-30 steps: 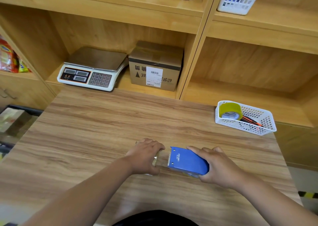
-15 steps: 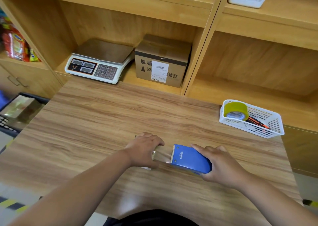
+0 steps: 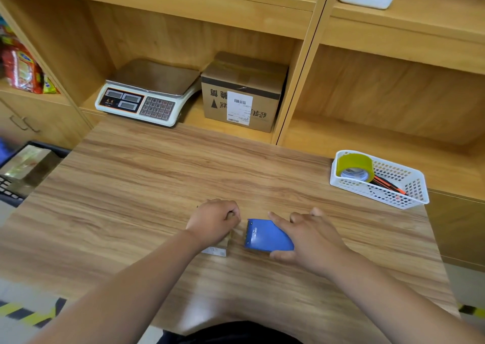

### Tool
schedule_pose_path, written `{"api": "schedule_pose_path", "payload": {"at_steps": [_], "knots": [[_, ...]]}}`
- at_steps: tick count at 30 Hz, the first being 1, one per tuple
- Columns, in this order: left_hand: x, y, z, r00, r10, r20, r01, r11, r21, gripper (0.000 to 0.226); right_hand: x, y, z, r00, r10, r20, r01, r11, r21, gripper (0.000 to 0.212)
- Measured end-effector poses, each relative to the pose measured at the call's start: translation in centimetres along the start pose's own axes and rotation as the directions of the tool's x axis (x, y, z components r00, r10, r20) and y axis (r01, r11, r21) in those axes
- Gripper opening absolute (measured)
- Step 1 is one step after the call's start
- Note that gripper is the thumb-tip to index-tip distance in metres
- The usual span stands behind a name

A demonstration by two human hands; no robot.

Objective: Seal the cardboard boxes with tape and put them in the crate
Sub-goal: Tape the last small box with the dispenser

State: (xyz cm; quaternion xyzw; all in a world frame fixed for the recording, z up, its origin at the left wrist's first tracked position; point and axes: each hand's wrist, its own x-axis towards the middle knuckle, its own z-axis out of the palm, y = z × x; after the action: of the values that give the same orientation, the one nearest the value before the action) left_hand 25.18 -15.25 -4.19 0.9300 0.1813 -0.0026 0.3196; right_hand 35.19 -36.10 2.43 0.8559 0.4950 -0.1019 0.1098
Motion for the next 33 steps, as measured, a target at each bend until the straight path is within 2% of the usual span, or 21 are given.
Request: {"api": "schedule_pose_path", "payload": {"at_steps": [5,10,18,22,26,33], "knots": [[-0.5,0.2,0.2,0.999,-0.031,-0.039,0.031,1.000,-0.005,0.012,0.9,-1.4,-0.2,1.000,0.014,-0.011,-0.014,0.999,-0.040,0.084],[-0.5,0.1,0.5,0.998,0.028,-0.052,-0.027,0.999,0.027,0.010,1.2,-2.1,-0.9,0.999,0.039,-0.030,-0.041,0.997,-0.068,0.076],[-0.5,0.5,1.1,0.996,0.090,-0.007,-0.088,0.983,0.159,0.010,2.2,-3.6,-1.6,0.989,0.094,0.113,-0.082,0.991,-0.106,0.064],[-0.5,0.9,1.5,0.994,0.110,-0.027,-0.102,0.973,0.205,0.010,2.4,-3.9,-2.0,0.977,0.125,0.174,-0.110,0.989,-0.095,0.053],[-0.4,1.6,1.8,0.989,0.142,-0.040,-0.125,0.953,0.275,0.010,2.4,-3.7,-2.4,0.959,0.160,0.234,-0.149,0.987,-0.063,0.051],[-0.3,2.1,1.9,0.991,0.132,-0.034,-0.117,0.951,0.285,0.011,3.6,-3.5,-2.9,0.930,0.203,0.305,-0.196,0.979,-0.054,0.040]]}}
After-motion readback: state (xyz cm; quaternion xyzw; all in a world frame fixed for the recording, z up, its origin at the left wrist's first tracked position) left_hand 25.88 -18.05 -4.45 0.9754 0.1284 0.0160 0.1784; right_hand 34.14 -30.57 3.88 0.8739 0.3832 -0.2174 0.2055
